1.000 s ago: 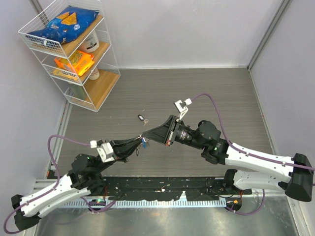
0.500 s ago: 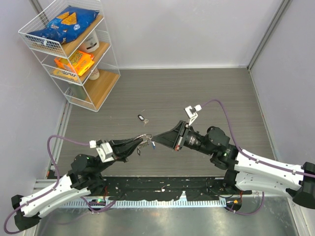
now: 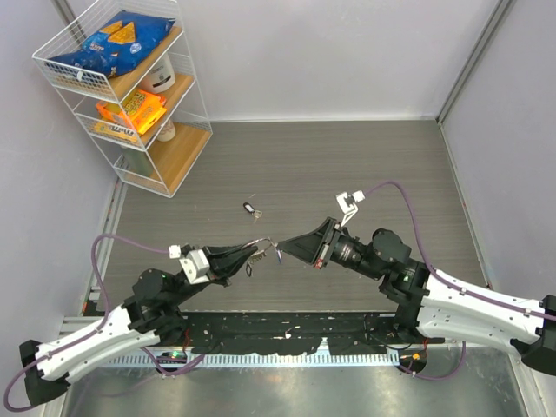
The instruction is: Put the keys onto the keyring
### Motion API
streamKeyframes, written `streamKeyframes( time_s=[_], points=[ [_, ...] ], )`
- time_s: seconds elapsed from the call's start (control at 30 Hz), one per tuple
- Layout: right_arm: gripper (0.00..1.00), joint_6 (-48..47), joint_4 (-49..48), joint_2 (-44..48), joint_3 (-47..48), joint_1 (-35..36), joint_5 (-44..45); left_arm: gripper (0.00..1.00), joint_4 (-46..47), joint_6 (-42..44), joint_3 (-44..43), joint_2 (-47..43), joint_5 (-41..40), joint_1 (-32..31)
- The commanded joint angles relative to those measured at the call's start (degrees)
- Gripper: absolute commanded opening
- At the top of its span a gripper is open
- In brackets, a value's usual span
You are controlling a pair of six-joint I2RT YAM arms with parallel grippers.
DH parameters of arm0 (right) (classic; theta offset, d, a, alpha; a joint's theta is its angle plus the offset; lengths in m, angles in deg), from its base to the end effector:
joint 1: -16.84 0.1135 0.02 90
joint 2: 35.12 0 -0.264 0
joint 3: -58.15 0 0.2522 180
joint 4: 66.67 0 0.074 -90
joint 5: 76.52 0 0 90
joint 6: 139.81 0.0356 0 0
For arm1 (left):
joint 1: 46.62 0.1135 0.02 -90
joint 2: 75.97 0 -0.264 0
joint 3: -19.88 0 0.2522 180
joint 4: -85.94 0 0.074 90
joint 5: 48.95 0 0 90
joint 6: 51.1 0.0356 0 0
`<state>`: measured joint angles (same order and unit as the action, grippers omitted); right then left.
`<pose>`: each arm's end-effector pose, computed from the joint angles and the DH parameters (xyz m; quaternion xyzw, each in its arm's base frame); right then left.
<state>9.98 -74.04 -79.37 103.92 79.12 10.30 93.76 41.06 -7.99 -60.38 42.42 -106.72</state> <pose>0.0872 0.1702 0.3213 -0.0352 0.6493 0.6732 0.3520 0.0566 -0.1002 0.2758 0.3045 0.4853 -0.4030 0.7137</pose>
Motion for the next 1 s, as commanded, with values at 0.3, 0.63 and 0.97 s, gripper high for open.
streamKeyframes(
  time_s=[0.3,0.63,0.97],
  points=[
    [0.16,-6.95,7.91,-6.64,12.19,-0.23,3.00,0.00,4.34,0.57,-4.08,10.76,-0.66,0.07],
    [0.61,-14.87,26.65,3.89,12.64,-2.34,19.43,0.00,5.13,1.36,-6.54,21.57,-6.19,0.07],
    [0.62,-14.44,34.83,15.15,7.37,-2.34,24.80,0.00,3.38,2.59,-16.29,41.16,-9.62,0.07]
  ],
)
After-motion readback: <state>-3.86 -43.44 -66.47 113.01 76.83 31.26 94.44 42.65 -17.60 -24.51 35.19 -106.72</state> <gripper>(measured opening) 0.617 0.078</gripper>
